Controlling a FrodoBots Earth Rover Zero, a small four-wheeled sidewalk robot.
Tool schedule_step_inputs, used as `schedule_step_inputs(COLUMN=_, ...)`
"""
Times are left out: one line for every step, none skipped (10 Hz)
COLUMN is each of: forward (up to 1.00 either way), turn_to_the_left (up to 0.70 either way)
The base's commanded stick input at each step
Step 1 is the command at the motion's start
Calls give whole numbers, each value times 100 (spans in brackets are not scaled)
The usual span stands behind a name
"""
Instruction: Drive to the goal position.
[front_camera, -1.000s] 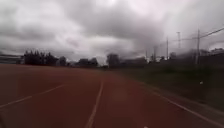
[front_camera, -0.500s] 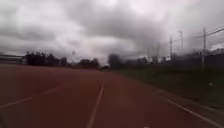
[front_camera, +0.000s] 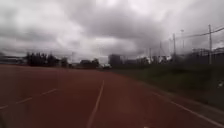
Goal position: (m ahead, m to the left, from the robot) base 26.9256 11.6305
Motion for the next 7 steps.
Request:
schedule_step_inputs(forward=70, turn_to_the_left=0)
schedule_step_inputs(forward=70, turn_to_the_left=0)
schedule_step_inputs(forward=70, turn_to_the_left=0)
schedule_step_inputs(forward=70, turn_to_the_left=0)
schedule_step_inputs(forward=70, turn_to_the_left=0)
schedule_step_inputs(forward=70, turn_to_the_left=0)
schedule_step_inputs(forward=70, turn_to_the_left=0)
